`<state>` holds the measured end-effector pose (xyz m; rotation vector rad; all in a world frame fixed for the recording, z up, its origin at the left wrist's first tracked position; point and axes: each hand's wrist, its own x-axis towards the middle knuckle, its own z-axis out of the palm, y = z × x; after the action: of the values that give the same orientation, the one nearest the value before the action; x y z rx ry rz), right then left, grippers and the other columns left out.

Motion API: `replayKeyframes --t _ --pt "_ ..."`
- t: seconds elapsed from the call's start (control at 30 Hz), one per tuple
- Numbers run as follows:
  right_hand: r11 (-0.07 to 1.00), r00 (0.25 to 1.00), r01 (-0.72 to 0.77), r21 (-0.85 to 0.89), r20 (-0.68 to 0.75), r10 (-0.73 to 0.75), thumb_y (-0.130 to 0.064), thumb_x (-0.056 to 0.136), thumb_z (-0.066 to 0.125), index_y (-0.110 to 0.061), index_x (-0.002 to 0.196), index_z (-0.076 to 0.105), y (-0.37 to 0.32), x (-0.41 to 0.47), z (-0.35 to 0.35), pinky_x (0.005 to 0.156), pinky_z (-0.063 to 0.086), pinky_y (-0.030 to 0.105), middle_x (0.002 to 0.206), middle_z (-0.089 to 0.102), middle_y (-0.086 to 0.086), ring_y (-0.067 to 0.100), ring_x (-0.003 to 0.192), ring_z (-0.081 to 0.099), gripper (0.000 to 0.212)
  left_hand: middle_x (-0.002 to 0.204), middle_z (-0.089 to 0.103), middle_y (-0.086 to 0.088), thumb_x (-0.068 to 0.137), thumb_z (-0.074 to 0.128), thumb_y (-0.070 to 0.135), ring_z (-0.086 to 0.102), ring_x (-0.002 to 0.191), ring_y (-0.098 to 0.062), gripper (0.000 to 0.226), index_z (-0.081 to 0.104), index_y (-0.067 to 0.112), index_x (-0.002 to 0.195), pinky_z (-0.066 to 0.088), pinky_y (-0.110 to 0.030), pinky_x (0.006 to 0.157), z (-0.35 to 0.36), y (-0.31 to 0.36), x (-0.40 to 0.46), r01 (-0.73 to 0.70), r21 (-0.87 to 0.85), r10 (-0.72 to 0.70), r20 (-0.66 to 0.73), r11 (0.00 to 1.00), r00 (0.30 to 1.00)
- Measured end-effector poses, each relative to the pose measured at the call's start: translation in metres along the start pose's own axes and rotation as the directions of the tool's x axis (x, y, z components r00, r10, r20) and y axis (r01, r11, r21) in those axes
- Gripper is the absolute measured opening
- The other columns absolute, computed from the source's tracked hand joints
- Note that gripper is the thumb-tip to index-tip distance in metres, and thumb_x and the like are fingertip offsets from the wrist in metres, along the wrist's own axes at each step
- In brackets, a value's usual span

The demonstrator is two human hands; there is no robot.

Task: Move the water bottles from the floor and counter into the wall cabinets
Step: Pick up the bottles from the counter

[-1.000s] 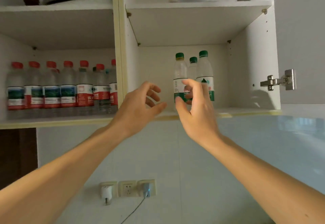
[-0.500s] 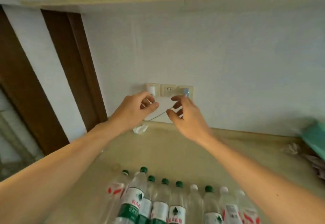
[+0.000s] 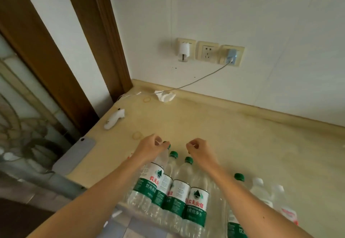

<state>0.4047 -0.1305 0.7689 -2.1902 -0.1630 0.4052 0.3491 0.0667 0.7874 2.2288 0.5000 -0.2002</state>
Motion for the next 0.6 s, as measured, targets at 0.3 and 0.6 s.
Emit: replayKeyframes --t 0.3,0.6 --pt "0.976 0.986 0.008 -0.217 0.162 0.028 -0.019 0.095 0.057 -0.015 0.115 0.067 0.037 0.040 0.020 0.062 0.041 0.019 0.096 0.065 -0.003 0.012 0.084 0.060 0.022 0.125 0.063 -0.004 0.089 0.069 0.044 0.063 0.103 -0.018 0.059 0.051 0.016 0.137 0.052 -0.031 0.083 0.025 -0.010 0.010 0.118 -0.030 -0.117 0.047 0.993 0.992" --pt "0.907 0.904 0.016 -0.422 0.393 0.167 -0.043 0.098 0.055 -0.005 0.102 0.074 0.049 0.057 0.022 0.070 0.049 0.030 0.097 0.076 0.013 0.021 0.080 0.067 0.042 0.095 0.066 0.006 0.095 0.061 0.042 0.061 0.078 -0.004 0.029 0.063 0.020 0.112 0.041 -0.019 0.059 0.031 -0.011 0.020 0.131 -0.070 -0.130 0.020 0.989 0.991"
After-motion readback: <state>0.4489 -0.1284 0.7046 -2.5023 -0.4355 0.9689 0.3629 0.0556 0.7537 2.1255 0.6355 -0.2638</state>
